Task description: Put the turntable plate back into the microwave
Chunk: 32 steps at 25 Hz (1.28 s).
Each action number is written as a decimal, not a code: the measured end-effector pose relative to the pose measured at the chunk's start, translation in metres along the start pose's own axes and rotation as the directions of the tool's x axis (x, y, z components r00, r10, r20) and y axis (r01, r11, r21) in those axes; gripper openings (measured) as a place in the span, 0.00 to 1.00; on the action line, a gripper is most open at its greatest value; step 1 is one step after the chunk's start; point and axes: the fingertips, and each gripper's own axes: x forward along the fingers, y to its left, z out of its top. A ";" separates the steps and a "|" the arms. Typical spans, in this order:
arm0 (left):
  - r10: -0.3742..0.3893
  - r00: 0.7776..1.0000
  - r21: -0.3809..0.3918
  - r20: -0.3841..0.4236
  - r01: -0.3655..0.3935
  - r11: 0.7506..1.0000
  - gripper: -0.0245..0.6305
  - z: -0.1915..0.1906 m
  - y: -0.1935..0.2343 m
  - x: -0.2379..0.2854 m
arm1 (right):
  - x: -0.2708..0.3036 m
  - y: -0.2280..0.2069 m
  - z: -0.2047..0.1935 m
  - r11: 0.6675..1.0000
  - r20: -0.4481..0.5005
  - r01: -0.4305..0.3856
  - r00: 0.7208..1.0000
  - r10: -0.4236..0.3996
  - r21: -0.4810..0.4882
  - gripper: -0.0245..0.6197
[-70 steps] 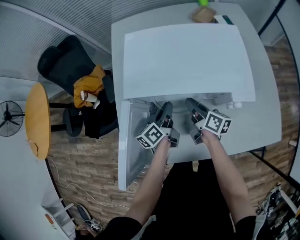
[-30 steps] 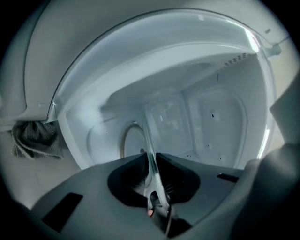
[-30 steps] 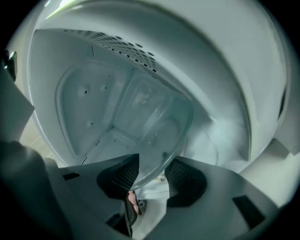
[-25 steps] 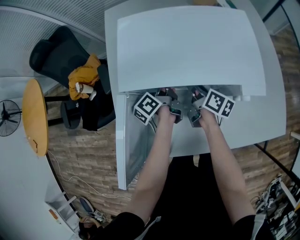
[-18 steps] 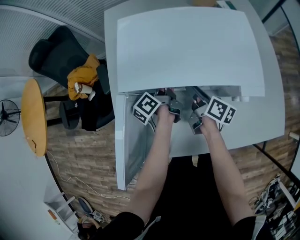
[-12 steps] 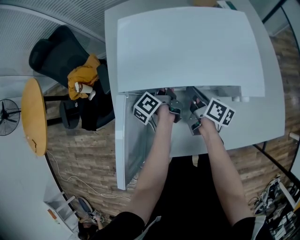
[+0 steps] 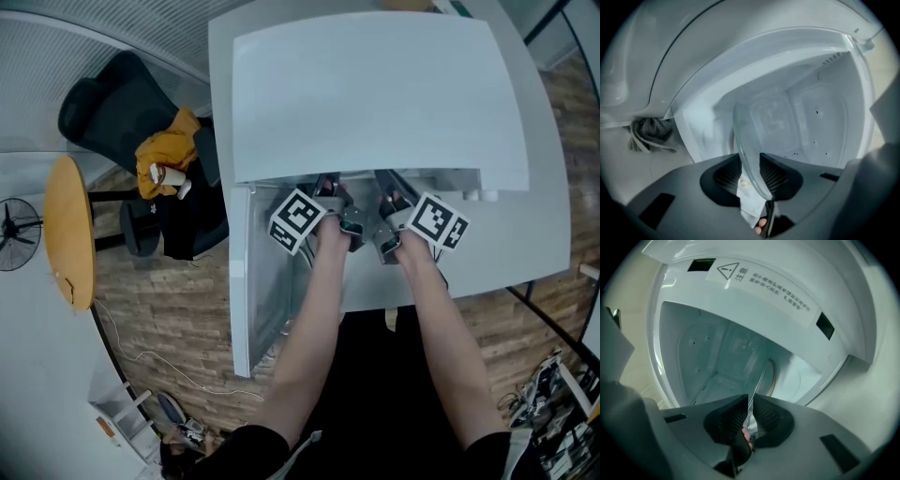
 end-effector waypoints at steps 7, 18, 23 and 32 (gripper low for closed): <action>-0.005 0.997 -0.007 -0.076 0.005 1.000 0.20 -0.021 -0.002 -0.001 | -0.002 -0.010 0.015 0.999 0.044 0.042 0.998 -0.043 0.010 0.10; 0.012 0.996 -0.039 -0.092 -0.015 0.999 0.11 -0.033 0.012 -0.016 | 0.005 -0.026 0.017 0.993 0.089 0.092 0.991 -0.098 0.069 0.09; 0.003 0.994 -0.032 -0.109 -0.007 0.999 0.11 -0.036 0.013 -0.013 | 0.006 -0.029 0.019 0.992 0.088 0.109 0.990 -0.114 0.056 0.08; 0.008 0.988 -0.012 -0.153 -0.010 1.000 0.10 -0.041 0.011 -0.006 | 0.005 -0.028 0.021 0.987 0.084 0.161 0.984 -0.160 -0.004 0.05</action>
